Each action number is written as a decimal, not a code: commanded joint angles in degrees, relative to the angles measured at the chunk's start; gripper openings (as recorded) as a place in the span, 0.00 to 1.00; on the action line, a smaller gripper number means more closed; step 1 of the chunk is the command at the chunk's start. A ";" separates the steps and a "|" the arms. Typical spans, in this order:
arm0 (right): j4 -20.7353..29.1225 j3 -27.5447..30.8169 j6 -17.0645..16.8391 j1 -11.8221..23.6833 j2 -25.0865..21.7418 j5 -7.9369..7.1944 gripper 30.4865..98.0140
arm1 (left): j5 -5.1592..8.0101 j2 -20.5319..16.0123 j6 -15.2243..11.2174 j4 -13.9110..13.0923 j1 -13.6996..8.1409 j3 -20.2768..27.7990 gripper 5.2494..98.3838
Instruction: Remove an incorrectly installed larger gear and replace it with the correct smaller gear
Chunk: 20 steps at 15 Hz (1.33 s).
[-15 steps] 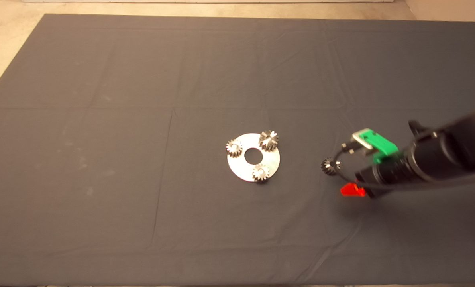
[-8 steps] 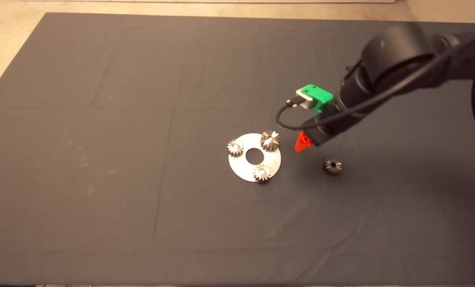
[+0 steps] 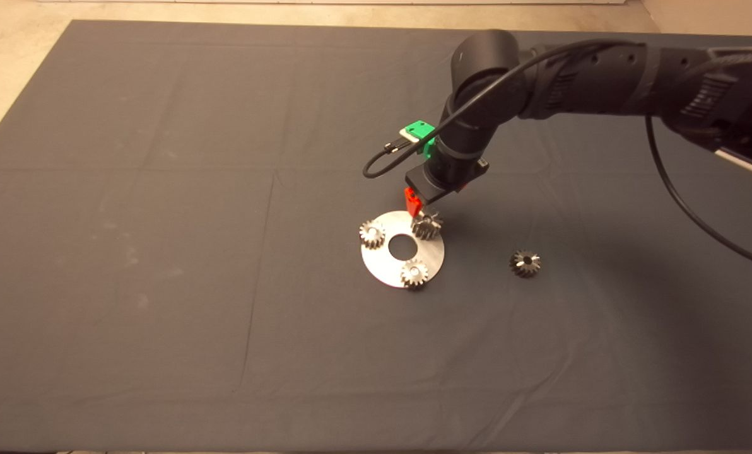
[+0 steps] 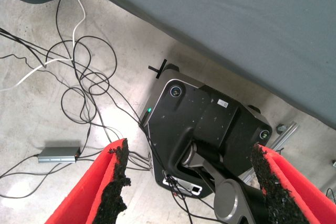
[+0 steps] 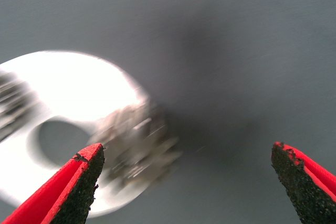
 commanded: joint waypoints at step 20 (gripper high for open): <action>2.03 -4.30 -1.83 -3.53 2.93 -5.86 0.79 | 7.57 -0.51 -0.16 0.46 1.02 0.71 0.58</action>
